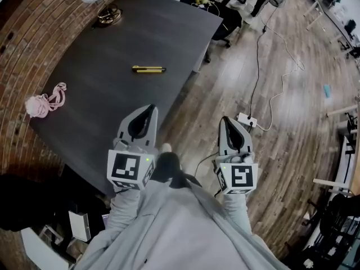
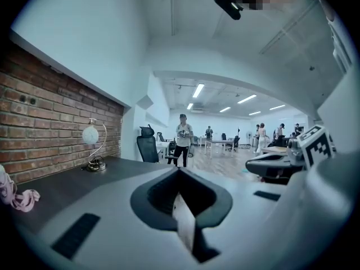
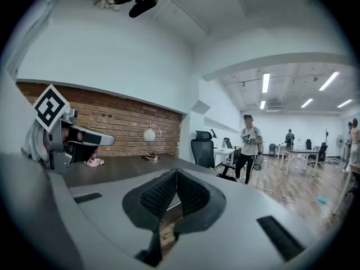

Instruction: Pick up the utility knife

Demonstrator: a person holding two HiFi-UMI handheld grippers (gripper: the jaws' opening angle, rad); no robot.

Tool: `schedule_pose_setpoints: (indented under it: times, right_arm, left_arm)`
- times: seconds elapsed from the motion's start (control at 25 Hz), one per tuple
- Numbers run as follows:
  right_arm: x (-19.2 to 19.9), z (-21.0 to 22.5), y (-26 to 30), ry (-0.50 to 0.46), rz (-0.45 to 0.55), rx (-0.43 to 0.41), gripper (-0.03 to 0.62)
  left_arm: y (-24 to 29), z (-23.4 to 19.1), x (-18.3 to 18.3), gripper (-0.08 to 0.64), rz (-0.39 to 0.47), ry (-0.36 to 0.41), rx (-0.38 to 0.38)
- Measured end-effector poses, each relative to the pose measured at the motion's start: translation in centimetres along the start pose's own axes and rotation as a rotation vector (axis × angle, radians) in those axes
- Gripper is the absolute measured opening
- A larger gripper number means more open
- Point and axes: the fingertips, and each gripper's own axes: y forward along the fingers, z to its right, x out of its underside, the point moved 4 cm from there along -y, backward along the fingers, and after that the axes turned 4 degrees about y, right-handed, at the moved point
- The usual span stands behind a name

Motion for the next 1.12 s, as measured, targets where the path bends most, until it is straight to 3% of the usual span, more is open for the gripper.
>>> schedule_pose_setpoints:
  times: [0.24, 0.6, 1.12]
  right_arm:
    - [0.4, 2.6, 3.9, 0.014, -0.013, 0.0, 0.017]
    - [-2.2, 5.4, 12.8, -0.016, -0.02, -0.03, 0.017]
    - [-3.9, 3.6, 26.0, -0.072, -0.096, -0.216, 0.017]
  left_arm:
    - [5.2, -0.8, -0.2, 0.018, -0.001, -0.002, 0.013]
    - [13.5, -4.9, -2.0, 0.018, 0.024, -0.026, 0.008]
    - [18.8, -13.0, -0.4, 0.018, -0.023, -0.133, -0.119]
